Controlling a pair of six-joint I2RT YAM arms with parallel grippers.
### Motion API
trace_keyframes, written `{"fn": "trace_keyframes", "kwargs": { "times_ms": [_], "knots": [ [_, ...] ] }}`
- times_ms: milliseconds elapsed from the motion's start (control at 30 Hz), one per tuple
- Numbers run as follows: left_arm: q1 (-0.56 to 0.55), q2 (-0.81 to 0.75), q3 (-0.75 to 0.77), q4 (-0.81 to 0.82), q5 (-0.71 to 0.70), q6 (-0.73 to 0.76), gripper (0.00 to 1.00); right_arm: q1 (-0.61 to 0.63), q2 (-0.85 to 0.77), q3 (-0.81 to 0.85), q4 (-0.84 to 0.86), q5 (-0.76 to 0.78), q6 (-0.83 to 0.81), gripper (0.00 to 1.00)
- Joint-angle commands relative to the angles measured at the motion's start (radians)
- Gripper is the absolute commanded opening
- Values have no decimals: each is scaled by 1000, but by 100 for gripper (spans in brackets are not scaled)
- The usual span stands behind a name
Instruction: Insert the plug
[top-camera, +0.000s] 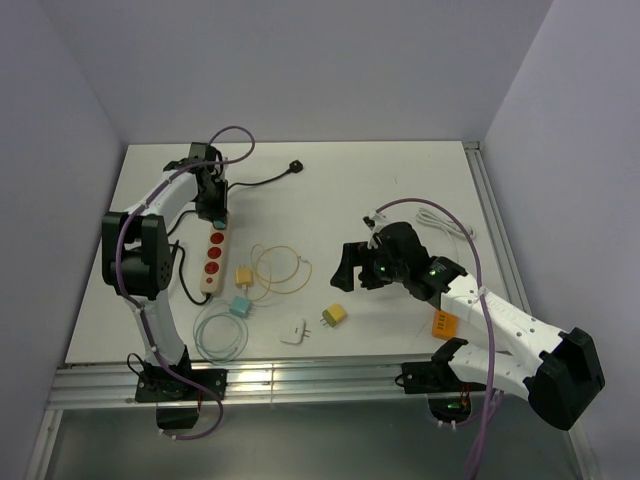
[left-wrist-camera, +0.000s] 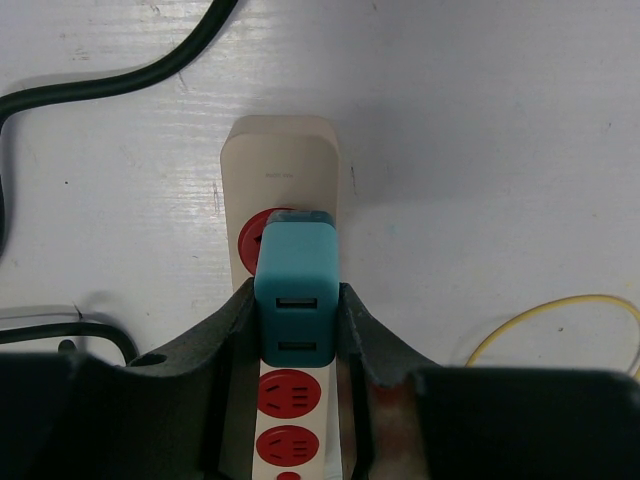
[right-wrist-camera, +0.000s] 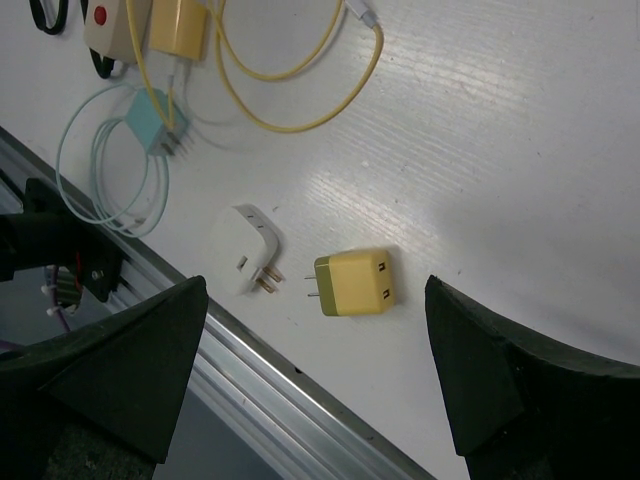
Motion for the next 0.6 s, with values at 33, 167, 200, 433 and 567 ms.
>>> {"fn": "trace_keyframes", "kwargs": {
  "times_ms": [33,167,200,433,567],
  "knots": [
    [15,95,-75,34,-112,11,4,9,-27,5,31,13,-3,95],
    [6,44,-98,59,-106,-4,47,8,-31,2,31,16,3,95],
    [3,32,-107,65,-109,-6,52,8,-33,0,28,16,5,96],
    [-6,-175,-127,134,-66,-37,79,9,-54,2,15,28,11,96],
    [-11,-385,-198,174,-40,-60,99,11,-69,10,1,30,14,95]
  ]
}}
